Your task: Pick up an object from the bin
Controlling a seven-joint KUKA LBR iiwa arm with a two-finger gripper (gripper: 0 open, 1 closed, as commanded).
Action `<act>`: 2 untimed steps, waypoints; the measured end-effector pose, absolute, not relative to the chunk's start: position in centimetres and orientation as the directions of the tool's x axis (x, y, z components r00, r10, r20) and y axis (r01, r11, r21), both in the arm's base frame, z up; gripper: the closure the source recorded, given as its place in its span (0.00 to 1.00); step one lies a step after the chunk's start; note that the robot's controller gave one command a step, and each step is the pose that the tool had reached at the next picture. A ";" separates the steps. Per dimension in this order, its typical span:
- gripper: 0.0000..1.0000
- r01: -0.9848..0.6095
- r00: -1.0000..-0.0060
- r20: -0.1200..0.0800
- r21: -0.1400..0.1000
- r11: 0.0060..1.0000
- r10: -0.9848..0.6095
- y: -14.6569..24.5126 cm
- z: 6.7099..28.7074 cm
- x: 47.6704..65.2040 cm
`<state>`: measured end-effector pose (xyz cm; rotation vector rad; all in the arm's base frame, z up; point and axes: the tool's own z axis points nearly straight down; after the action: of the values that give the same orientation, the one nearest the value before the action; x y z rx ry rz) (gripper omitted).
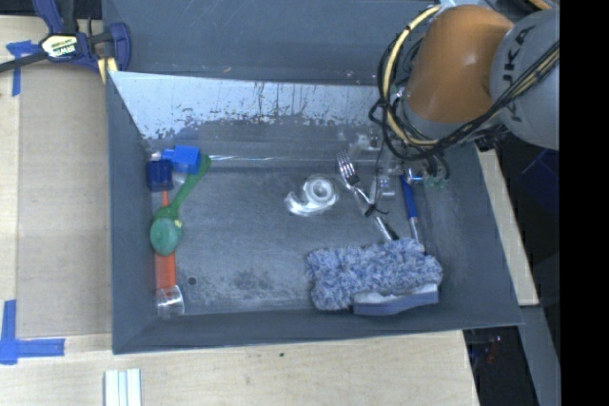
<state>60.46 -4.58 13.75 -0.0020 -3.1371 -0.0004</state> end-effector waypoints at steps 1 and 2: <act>0.00 -0.001 -1.000 -0.004 0.000 1.000 -0.001 -4.6 14.3 60.6; 0.00 -0.499 -0.866 -0.011 -0.005 0.867 -0.499 -3.5 7.2 51.8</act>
Offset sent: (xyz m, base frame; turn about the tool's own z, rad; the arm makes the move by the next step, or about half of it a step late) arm -0.0899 0.0101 -0.0675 -0.5240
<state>51.80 -3.50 7.23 0.8147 -3.0466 0.0030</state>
